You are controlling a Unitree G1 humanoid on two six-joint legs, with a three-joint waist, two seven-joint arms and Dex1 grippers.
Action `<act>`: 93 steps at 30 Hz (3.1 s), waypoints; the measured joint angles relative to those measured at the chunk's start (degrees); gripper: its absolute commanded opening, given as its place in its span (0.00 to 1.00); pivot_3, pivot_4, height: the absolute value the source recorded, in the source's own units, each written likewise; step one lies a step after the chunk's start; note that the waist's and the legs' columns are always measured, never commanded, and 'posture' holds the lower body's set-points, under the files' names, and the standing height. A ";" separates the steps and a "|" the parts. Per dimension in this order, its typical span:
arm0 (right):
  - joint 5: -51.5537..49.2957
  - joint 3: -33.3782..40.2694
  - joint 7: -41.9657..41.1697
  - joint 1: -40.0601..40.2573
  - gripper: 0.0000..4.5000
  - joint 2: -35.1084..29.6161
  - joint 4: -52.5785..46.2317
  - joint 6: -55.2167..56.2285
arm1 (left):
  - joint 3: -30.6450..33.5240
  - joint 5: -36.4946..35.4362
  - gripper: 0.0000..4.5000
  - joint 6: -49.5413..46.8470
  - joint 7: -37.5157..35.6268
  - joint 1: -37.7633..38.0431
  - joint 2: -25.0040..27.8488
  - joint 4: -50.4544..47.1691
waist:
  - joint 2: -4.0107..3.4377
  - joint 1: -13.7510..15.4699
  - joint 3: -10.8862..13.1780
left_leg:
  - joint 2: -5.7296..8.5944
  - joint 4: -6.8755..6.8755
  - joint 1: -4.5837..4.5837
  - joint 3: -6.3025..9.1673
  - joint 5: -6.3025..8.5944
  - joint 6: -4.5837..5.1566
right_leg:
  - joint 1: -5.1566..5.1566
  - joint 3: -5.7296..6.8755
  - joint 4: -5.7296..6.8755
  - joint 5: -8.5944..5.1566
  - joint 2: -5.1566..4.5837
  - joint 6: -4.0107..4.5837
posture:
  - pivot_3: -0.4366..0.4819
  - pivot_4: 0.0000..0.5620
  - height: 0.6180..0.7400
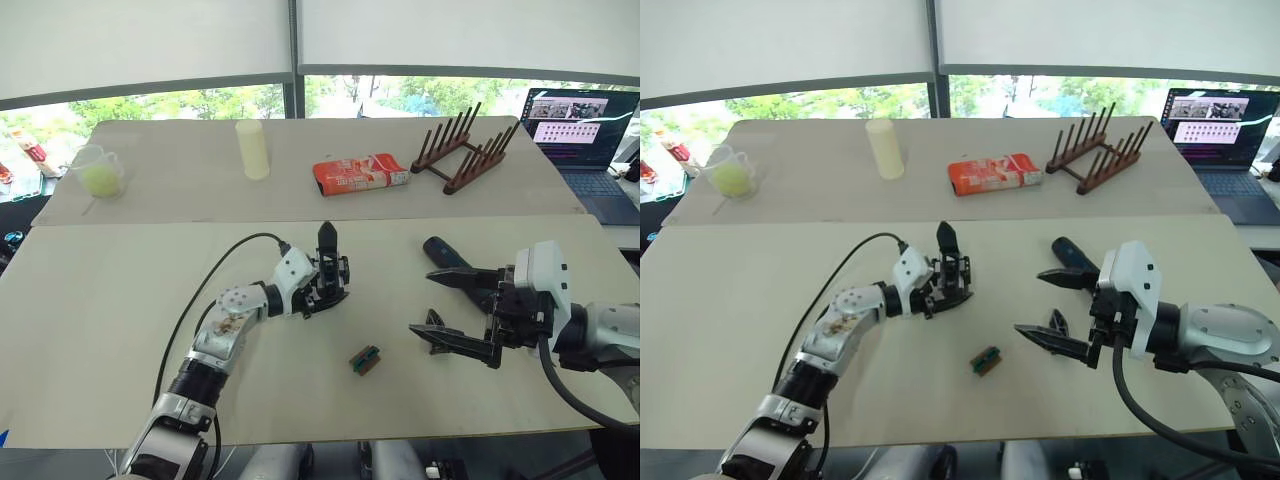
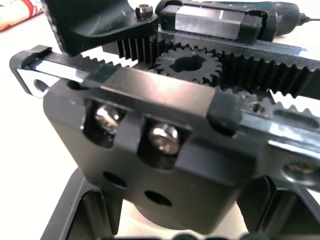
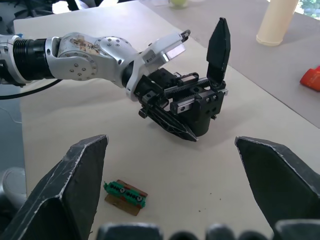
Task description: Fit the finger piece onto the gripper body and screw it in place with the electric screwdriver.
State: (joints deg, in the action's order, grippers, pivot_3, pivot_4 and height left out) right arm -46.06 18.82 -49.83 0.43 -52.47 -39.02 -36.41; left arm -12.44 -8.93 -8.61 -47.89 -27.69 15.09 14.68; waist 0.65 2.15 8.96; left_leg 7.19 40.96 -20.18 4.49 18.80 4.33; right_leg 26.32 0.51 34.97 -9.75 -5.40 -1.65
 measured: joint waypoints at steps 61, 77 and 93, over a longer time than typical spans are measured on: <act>-66.58 -31.33 73.87 -26.83 1.00 -13.73 34.12 -36.65 | 6.76 -24.58 0.99 -22.53 -22.41 2.79 26.16 -37.67 | -0.09 -0.04 0.03 | -0.13 -0.13 -0.01 -0.07 0.00 0.04 | -0.10 0.12 -0.51 0.11 0.09 0.13 | 0.48 0.27 1.00; -55.54 -32.30 59.99 -32.84 0.28 -18.67 30.11 -44.69 | 6.57 -24.09 1.00 -21.94 -21.95 -1.97 25.11 -33.91 | -0.03 -0.68 -0.01 | -0.14 -0.12 -0.05 -0.10 -0.02 0.05 | -0.06 0.09 -0.51 0.14 0.11 0.16 | 0.48 0.27 1.00; 3.83 -26.96 19.20 -37.70 0.28 -5.76 17.23 -4.16 | 21.28 -45.99 1.00 -49.38 18.08 -10.36 0.18 -28.20 | 0.00 -1.14 0.01 | -0.06 0.04 -0.07 -0.08 -0.04 -0.02 | 0.10 0.09 -0.12 0.21 0.07 -0.05 | 0.48 0.27 1.00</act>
State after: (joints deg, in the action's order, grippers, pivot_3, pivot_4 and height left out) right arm -42.22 -8.14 -30.63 -37.28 -58.22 -21.79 -40.57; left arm 8.84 -54.91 -57.99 -29.81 -38.05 15.28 -13.53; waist 0.65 1.00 8.97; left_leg 7.13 41.00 -20.25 4.41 18.76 4.31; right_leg 26.42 0.60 34.84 -9.54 -5.33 -1.70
